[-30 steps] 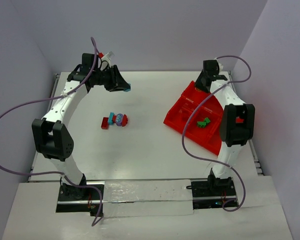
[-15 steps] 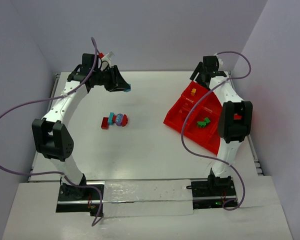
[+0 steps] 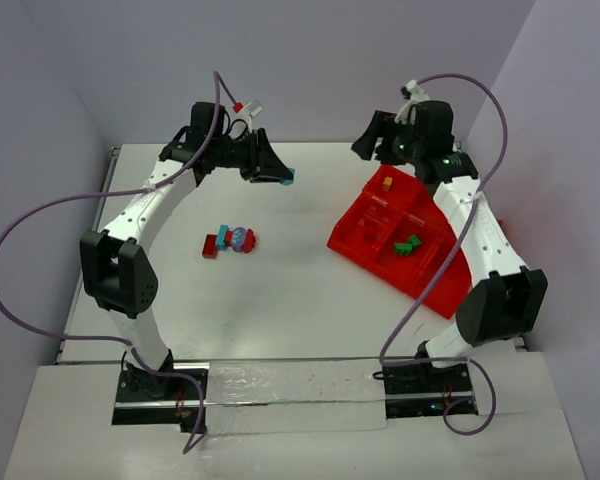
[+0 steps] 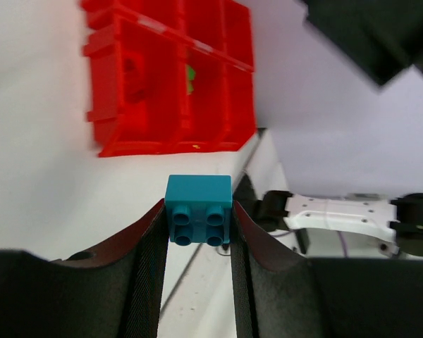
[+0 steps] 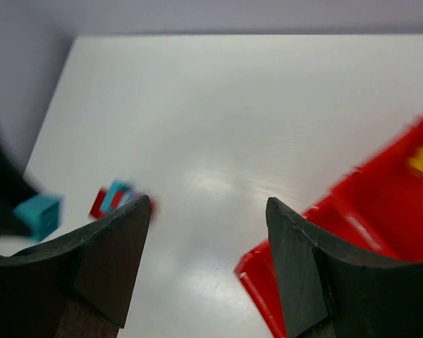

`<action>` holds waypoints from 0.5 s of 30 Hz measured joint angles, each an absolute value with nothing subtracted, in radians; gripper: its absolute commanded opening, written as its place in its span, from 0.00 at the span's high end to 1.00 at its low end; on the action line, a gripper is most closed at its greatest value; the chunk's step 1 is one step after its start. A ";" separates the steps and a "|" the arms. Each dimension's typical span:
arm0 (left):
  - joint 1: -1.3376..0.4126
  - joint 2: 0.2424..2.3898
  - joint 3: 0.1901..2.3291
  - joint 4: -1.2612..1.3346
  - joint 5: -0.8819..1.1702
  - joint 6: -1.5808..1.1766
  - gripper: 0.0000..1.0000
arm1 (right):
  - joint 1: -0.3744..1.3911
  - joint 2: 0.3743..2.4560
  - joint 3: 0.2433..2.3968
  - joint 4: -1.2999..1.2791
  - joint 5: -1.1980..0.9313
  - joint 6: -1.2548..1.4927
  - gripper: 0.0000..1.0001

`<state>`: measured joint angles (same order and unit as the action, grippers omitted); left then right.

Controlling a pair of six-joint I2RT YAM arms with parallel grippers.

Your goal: Sort the legos into containers by color

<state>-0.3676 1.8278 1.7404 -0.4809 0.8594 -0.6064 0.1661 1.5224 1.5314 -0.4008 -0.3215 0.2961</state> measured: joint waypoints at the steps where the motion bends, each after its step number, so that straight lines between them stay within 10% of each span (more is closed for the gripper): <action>1: -0.368 1.831 1.740 -0.458 0.885 -0.627 1.00 | 0.198 1.511 1.531 -0.403 -0.355 0.258 0.27; 15: -0.367 1.832 1.660 -0.122 1.176 -0.966 1.00 | 0.392 1.293 1.105 -0.147 -0.568 -0.291 0.22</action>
